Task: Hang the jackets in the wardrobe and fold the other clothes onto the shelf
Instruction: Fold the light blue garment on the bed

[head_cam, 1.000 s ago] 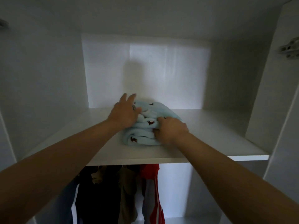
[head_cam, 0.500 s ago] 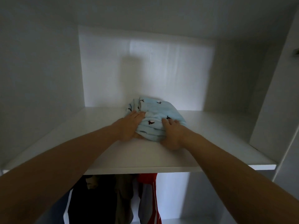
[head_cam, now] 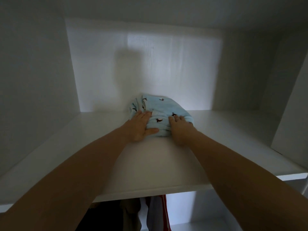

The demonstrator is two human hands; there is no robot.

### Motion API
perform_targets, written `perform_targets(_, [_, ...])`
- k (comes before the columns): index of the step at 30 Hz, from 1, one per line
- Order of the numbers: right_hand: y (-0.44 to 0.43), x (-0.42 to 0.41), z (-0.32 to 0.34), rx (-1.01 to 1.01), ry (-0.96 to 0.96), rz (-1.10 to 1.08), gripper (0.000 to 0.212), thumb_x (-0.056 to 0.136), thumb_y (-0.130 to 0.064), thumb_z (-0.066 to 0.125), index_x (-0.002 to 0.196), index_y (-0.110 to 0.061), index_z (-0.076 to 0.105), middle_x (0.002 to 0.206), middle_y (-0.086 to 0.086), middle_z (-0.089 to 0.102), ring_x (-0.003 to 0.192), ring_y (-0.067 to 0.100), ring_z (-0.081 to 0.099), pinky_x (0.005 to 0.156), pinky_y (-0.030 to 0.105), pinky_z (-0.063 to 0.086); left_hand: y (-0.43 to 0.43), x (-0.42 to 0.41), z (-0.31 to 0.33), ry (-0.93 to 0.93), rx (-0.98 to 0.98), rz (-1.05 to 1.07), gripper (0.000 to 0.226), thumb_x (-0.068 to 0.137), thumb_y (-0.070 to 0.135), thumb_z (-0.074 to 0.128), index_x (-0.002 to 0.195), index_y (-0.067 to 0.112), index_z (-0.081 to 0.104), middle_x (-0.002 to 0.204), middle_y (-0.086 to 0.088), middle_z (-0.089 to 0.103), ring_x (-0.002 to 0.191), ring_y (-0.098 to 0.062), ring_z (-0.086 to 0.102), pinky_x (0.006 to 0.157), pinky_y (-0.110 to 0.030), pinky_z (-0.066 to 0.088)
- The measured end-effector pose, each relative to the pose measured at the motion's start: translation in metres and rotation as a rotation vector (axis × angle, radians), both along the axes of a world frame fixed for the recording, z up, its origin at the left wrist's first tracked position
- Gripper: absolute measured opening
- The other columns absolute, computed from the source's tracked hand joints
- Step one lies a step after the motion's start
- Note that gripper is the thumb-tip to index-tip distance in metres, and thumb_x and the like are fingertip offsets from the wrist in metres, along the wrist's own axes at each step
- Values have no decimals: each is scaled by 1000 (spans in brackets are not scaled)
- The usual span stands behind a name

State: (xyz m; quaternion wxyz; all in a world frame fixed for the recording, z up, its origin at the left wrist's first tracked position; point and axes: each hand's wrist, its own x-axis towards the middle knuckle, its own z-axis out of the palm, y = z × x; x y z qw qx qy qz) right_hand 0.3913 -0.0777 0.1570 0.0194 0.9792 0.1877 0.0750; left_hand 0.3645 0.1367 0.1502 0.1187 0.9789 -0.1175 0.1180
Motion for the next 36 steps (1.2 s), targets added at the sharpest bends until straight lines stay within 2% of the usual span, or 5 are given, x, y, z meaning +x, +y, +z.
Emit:
perform_targets(6, [8, 26, -7, 32, -25, -18, 67, 104, -21, 37, 161, -11, 4, 168, 16, 4, 155, 36, 5, 120, 61, 19, 10, 33, -8, -58, 24, -24, 93, 97, 62, 46, 162, 12, 2, 170, -8, 1, 156, -28, -3, 124, -41, 0])
perform_targets(20, [12, 78, -19, 119, -62, -71, 68, 101, -22, 41, 161, -15, 9, 169, 11, 9, 155, 31, 7, 120, 62, 17, 8, 82, -20, -142, 39, -13, 94, 94, 67, 45, 162, 14, 8, 170, -4, 7, 156, -27, 1, 125, -50, 13])
perform_targets(23, [10, 75, -19, 113, -42, -56, 70, 101, -20, 40, 162, -15, 5, 169, 11, 5, 156, 30, 3, 121, 61, 14, 9, 79, -21, -151, 49, -14, 101, 87, 75, 35, 162, 13, 9, 170, -5, 10, 156, -28, 3, 124, -51, 16])
perform_targets(30, [1, 50, 0, 30, 72, -43, 76, 103, -22, 41, 161, -16, -7, 169, 12, -8, 156, 32, -2, 121, 61, 14, 5, 66, -8, -56, 134, 22, 98, 94, 71, 43, 162, 13, 2, 170, -7, 2, 156, -30, -1, 126, -48, 8])
perform_targets(36, [2, 14, 36, 191, 73, -84, 53, 105, -19, 43, 152, 1, 30, 156, 20, 38, 142, 31, 39, 115, 35, 29, -15, 33, 44, 78, 177, 26, 103, 95, 63, 53, 161, 10, -5, 168, -16, 4, 155, -30, 12, 125, -45, 16])
